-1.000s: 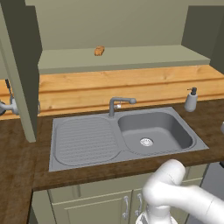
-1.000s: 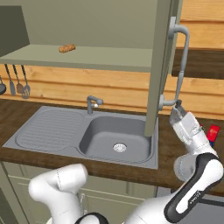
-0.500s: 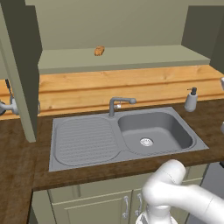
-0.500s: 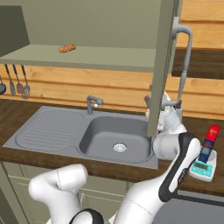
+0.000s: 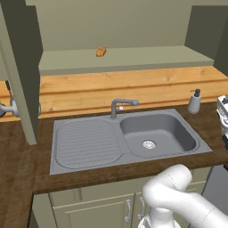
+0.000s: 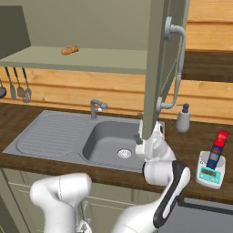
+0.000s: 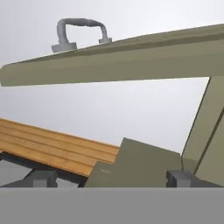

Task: Pick the boxed food and place it on the digital scale for weighing, and close the cabinet.

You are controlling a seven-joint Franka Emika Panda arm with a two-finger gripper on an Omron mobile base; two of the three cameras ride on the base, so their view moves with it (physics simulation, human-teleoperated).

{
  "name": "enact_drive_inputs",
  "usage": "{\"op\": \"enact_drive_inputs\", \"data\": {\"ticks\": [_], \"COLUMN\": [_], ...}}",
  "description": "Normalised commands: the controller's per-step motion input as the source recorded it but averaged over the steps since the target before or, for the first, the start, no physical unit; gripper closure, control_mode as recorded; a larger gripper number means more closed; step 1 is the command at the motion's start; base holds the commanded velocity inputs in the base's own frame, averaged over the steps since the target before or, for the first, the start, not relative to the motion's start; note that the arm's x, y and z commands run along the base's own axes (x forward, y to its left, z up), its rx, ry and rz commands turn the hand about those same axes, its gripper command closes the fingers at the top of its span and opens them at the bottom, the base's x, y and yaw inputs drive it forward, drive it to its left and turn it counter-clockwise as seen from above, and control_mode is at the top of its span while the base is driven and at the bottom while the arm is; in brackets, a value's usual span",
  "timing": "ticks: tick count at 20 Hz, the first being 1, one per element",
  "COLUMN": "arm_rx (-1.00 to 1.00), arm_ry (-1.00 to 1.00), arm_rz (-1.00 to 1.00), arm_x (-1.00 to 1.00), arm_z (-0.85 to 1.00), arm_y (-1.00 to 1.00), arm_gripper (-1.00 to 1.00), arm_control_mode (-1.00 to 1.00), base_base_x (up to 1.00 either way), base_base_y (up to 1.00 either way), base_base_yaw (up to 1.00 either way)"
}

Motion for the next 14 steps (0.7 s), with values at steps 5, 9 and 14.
{"op": "enact_drive_inputs", "data": {"ticks": [5,9,14], "arm_rx": [0.25,0.22,0.08], "arm_ry": [0.06,0.21,0.28], "arm_rz": [0.10,0.08,0.09], "arm_x": [0.23,0.28,0.05], "arm_z": [-0.21,0.13,0.05], "arm_y": [-1.00,-1.00,-0.51], "arm_gripper": [-1.00,-1.00,-1.00], "arm_control_mode": [-1.00,-1.00,-1.00], "base_base_x": [0.00,0.00,0.00], "base_base_y": [0.00,0.00,0.00], "base_base_yaw": [0.00,0.00,0.00]}}
